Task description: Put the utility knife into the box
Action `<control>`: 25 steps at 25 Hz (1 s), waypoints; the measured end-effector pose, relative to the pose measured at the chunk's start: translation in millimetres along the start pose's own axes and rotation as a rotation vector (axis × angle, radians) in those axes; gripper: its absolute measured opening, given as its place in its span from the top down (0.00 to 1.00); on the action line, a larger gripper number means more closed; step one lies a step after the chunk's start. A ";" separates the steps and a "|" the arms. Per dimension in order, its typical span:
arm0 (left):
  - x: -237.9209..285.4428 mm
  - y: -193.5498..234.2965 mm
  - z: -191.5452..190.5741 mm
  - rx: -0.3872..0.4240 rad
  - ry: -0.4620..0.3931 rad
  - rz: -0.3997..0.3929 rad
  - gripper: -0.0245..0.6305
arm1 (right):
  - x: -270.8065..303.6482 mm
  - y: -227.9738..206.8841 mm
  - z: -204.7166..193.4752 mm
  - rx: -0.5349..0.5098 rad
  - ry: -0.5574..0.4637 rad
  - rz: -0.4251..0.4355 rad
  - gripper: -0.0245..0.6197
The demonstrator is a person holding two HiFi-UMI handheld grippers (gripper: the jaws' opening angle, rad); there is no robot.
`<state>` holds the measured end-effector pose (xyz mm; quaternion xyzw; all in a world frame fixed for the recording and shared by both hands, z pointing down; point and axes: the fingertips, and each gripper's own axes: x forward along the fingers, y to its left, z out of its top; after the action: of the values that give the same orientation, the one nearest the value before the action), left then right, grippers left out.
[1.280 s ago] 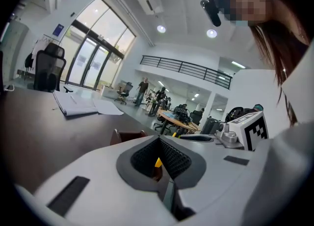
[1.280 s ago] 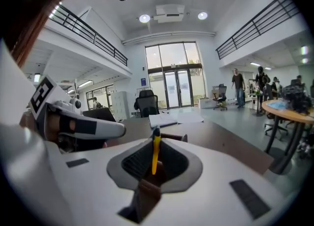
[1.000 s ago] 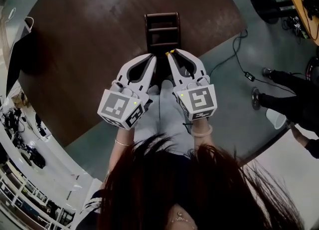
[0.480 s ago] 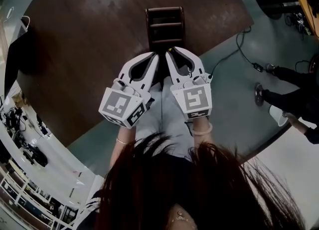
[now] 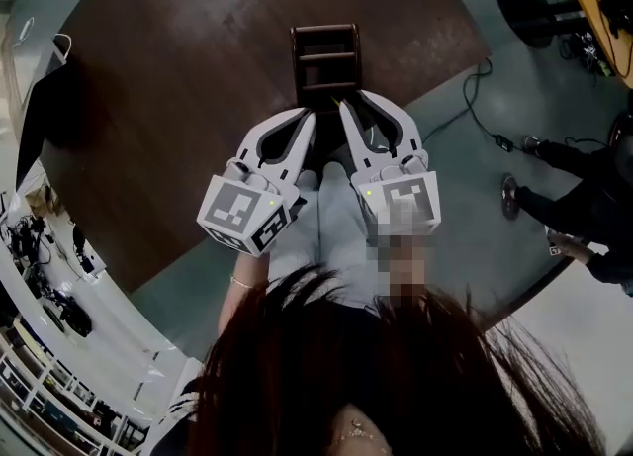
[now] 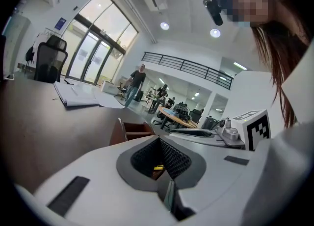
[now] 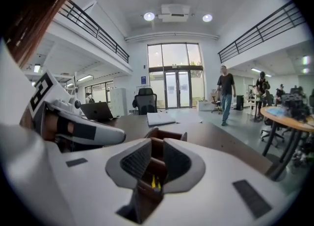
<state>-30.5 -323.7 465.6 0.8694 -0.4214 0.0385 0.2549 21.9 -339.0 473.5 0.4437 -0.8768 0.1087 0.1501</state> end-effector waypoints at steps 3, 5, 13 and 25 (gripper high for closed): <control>-4.6 -9.9 16.4 0.022 -0.030 -0.009 0.96 | -14.4 -3.5 25.2 0.000 -0.055 -0.006 0.85; -9.3 -18.2 29.8 0.041 -0.051 -0.016 0.96 | -26.2 -3.0 41.6 0.000 -0.076 0.006 0.85; -33.1 -53.9 91.6 0.147 -0.143 -0.041 0.96 | -69.7 -1.2 108.2 -0.095 -0.164 0.003 0.94; -50.8 -89.7 132.0 0.251 -0.239 -0.080 0.96 | -105.7 14.9 140.1 -0.169 -0.252 -0.028 0.94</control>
<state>-15.1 -304.1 300.0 0.9088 -0.4058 -0.0230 0.0940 45.8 -296.9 304.1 0.4518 -0.8885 -0.0240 0.0771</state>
